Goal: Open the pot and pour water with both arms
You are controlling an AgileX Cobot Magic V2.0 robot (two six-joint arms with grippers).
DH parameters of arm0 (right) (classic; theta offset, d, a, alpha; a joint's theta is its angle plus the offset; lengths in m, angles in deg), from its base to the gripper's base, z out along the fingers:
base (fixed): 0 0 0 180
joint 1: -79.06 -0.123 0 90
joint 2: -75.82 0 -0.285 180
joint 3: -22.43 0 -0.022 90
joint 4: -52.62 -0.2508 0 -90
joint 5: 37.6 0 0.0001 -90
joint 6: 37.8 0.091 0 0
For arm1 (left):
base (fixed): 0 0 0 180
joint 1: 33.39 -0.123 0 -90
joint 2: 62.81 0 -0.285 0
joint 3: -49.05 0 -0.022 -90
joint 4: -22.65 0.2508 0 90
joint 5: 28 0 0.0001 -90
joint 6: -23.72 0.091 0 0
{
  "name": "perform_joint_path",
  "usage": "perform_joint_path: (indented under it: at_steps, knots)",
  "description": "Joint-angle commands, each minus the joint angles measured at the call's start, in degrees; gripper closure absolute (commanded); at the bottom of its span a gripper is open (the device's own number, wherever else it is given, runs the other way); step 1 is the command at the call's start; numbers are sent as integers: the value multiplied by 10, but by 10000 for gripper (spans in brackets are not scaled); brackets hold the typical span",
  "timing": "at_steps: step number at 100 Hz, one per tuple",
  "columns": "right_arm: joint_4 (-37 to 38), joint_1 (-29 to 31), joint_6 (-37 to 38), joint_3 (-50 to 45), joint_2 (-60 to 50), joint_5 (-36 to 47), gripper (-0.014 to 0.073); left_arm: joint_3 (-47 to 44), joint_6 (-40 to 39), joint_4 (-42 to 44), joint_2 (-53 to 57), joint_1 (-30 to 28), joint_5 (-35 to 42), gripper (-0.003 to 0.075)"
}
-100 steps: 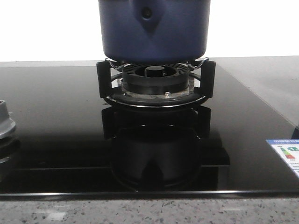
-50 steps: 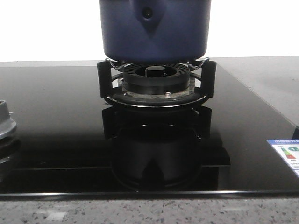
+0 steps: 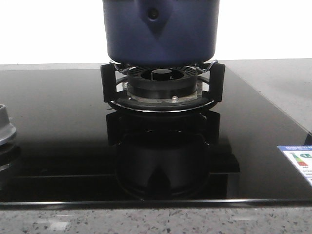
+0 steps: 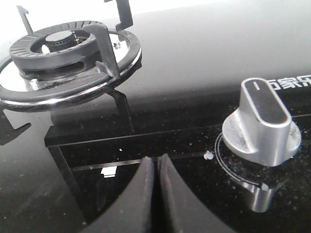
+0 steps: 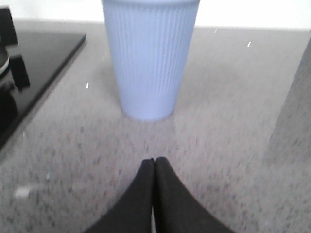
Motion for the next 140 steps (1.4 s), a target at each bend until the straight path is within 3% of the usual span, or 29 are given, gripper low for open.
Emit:
perform_joint_path:
  at_steps: [1,31,140]
  knots:
    - [-4,6,-9,-13,-18,21,657,-24,-5,1,-6,0,39,740]
    - [-4,6,-9,-14,-85,-127,657,-24,-5,1,-6,0,39,740]
    - [-4,6,-11,-14,-85,-127,657,-24,-5,1,-6,0,39,740]
